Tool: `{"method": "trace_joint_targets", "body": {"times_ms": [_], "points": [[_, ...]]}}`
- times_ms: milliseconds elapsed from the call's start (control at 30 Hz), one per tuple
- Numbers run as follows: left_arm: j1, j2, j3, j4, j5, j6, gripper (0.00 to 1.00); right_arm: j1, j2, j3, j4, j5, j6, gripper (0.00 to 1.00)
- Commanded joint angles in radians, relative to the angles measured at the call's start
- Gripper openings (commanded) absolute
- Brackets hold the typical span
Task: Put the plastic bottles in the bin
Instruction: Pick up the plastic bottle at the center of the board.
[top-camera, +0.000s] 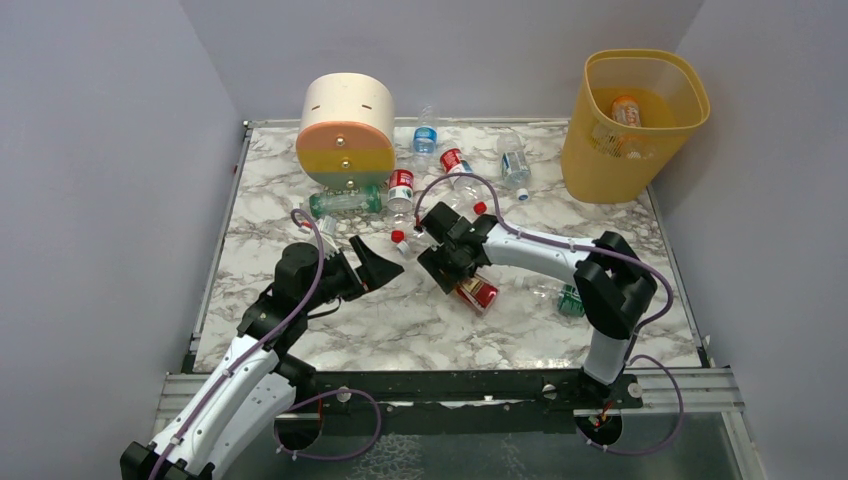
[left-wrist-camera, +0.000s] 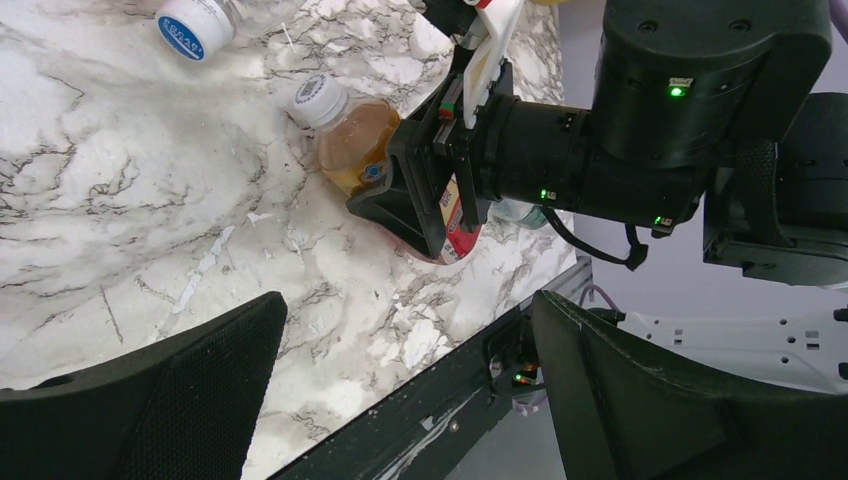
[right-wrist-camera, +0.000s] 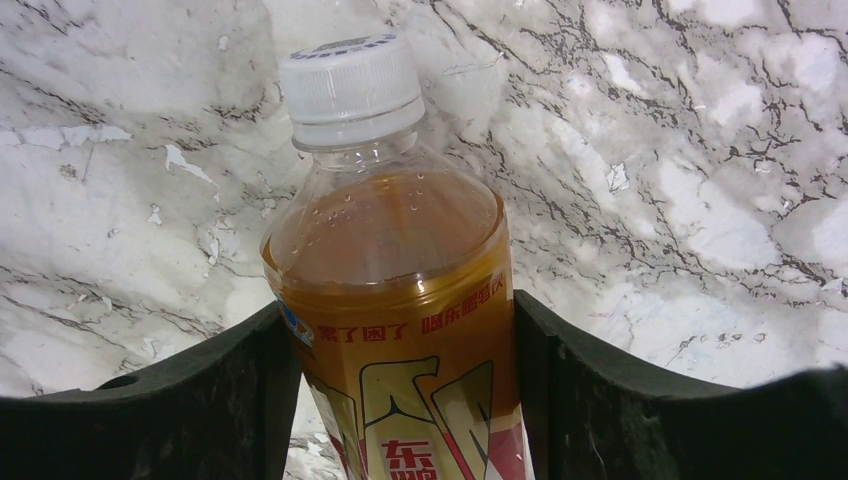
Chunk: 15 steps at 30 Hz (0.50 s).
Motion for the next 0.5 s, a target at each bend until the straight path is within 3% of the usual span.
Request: {"method": "trace_joint_targets", "body": {"times_ms": [0,467], "points": [[-0.005,-0.006,0.000,0.011,0.016,0.006,0.99,0.009,-0.032,0.042,-0.039,0.000,0.018,0.61],[-0.005,-0.006,-0.002,0.011,0.014,0.010,0.99,0.008,-0.110,0.212,-0.116,0.100,0.058,0.60]]}}
